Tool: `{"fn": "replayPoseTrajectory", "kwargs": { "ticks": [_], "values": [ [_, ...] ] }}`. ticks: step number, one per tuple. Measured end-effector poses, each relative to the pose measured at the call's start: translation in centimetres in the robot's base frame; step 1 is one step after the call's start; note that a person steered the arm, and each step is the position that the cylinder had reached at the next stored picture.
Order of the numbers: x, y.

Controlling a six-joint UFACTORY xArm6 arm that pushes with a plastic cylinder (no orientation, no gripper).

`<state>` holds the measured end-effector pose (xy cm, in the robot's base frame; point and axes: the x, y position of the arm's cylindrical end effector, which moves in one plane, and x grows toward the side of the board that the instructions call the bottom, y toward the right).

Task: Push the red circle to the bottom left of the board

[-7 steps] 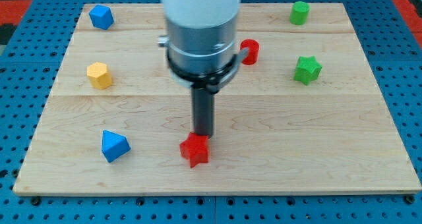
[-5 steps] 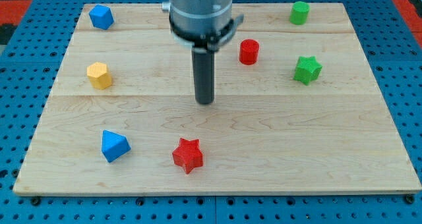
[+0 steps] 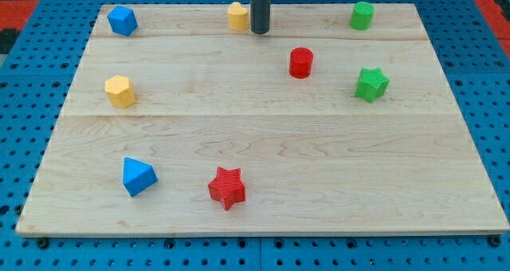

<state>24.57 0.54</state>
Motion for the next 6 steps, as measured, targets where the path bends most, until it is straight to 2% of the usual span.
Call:
{"fn": "replayPoseTrajectory", "kwargs": {
  "ticks": [3, 4, 5, 6],
  "values": [
    [-0.3, 0.5],
    [-0.7, 3.8],
    [0.5, 7.9],
    [7.4, 7.8]
  ]
}}
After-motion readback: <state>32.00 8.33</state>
